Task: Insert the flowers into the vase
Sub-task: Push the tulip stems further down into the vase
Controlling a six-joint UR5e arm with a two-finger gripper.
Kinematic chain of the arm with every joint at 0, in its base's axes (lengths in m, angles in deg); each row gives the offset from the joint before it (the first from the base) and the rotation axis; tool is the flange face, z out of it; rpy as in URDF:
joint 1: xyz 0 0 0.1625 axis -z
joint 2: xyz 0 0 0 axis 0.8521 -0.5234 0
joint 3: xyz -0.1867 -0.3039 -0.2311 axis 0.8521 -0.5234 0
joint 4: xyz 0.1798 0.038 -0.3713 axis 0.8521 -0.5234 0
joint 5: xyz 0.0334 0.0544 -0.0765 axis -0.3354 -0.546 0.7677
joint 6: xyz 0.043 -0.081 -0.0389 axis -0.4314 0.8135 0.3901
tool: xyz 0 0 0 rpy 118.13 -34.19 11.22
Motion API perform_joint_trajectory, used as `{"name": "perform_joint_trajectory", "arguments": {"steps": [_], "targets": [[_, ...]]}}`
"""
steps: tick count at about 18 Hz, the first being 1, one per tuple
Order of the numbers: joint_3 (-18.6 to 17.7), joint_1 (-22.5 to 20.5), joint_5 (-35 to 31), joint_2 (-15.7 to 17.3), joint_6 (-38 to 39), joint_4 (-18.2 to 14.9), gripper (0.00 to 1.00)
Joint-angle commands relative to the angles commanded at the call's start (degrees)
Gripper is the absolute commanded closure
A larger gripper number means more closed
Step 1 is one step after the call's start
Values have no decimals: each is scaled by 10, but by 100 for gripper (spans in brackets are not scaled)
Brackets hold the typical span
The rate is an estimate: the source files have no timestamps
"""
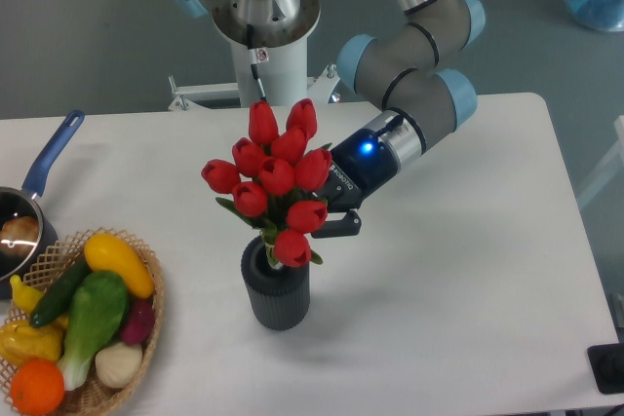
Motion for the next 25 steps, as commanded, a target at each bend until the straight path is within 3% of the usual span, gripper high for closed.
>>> {"name": "perform_joint_trajectory", "arguments": {"steps": [25], "targets": [[-4,-4,0,-39,-37,-1,84]]}}
